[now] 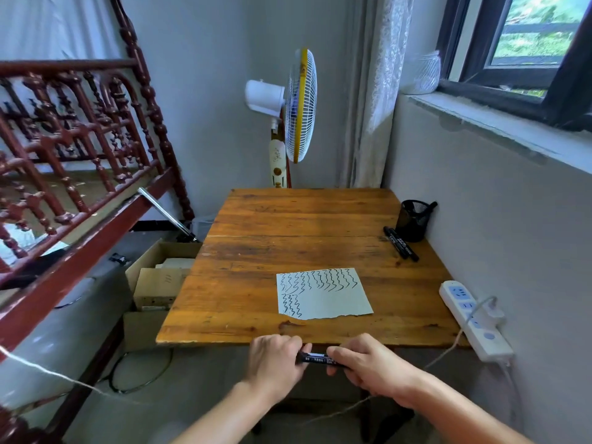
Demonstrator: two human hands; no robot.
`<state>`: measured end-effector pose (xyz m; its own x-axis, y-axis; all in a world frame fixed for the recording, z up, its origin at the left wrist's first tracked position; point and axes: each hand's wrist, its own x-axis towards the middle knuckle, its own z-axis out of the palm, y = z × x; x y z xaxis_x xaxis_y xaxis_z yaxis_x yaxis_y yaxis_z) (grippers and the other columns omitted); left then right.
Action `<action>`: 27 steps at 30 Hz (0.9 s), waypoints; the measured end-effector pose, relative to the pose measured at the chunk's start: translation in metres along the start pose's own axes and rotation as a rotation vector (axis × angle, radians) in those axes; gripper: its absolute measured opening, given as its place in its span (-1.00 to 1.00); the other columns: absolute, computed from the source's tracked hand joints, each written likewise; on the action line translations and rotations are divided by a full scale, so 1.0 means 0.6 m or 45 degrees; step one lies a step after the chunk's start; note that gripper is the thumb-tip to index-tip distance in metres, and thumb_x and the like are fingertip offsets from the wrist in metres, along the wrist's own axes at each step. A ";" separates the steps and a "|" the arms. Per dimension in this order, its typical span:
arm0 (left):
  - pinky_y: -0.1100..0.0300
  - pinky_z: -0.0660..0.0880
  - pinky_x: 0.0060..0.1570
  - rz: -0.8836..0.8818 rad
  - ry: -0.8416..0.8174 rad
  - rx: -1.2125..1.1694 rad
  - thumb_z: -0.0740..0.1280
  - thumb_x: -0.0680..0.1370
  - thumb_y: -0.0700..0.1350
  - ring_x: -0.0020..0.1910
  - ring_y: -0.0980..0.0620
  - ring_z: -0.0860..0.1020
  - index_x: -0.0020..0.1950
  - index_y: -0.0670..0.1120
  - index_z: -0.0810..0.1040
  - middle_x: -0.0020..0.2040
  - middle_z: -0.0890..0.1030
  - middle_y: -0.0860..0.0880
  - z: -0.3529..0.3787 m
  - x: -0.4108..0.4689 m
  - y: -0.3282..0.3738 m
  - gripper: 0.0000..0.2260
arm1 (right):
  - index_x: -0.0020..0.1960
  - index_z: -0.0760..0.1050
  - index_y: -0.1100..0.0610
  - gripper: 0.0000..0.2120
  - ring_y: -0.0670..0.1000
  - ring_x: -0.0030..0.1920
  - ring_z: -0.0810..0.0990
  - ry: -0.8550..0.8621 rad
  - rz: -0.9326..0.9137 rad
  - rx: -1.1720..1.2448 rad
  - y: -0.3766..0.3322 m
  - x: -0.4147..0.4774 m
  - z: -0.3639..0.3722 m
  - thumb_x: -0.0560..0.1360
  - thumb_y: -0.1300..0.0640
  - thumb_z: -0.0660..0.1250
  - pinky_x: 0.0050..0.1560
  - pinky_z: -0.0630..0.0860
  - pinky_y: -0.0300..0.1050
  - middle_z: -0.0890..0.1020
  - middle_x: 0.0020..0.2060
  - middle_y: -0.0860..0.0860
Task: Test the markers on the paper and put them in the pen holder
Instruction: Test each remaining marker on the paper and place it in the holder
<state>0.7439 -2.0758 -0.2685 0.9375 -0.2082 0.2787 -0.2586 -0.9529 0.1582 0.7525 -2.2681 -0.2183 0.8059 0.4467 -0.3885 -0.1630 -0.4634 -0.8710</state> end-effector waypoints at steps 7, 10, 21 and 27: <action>0.14 0.23 -0.29 0.109 -0.143 -0.004 0.05 0.60 0.07 -0.26 -0.14 0.55 -0.17 -0.08 0.53 -0.25 0.64 -0.08 -0.025 -0.026 0.000 -0.64 | -0.14 0.63 0.08 -0.64 -0.13 -0.44 0.38 0.057 -0.294 -0.510 0.003 -0.024 0.014 0.58 -0.14 0.21 -0.37 0.32 -0.21 0.52 -0.42 -0.06; 0.15 0.23 -0.28 0.121 -0.211 -0.041 0.09 0.59 0.06 -0.24 -0.13 0.53 -0.16 -0.10 0.54 -0.22 0.64 -0.11 -0.035 -0.017 0.004 -0.66 | -0.03 0.62 0.04 -0.62 -0.07 -0.34 0.51 0.179 -0.527 -0.831 0.011 -0.034 0.013 0.57 -0.20 0.18 -0.32 0.38 -0.21 0.63 -0.30 -0.05; 0.35 0.21 -0.44 -0.251 -0.063 -0.168 0.19 0.57 0.02 -0.38 0.14 0.39 -0.28 -0.01 0.36 -0.36 0.43 0.10 -0.022 0.000 -0.095 -0.76 | 0.11 0.57 -0.09 -0.84 -0.18 -0.17 0.62 0.652 -0.357 -0.634 0.043 -0.026 -0.066 0.54 -0.01 0.34 -0.25 0.54 -0.27 0.65 -0.11 -0.20; 0.15 0.42 -0.09 -0.296 0.089 -0.167 0.23 0.54 -0.02 -0.10 0.02 0.45 -0.07 -0.05 0.47 -0.09 0.54 0.02 0.048 0.043 -0.099 -0.89 | 0.09 0.62 0.04 -0.82 -0.10 -0.20 0.59 0.693 -0.238 -0.429 0.055 0.055 -0.052 0.56 0.02 0.32 -0.22 0.52 -0.12 0.66 -0.18 -0.10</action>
<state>0.7901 -2.0313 -0.2982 0.9580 0.0328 0.2848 -0.0708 -0.9356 0.3458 0.7912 -2.2926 -0.2504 0.9901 0.1335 0.0439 0.1227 -0.6689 -0.7332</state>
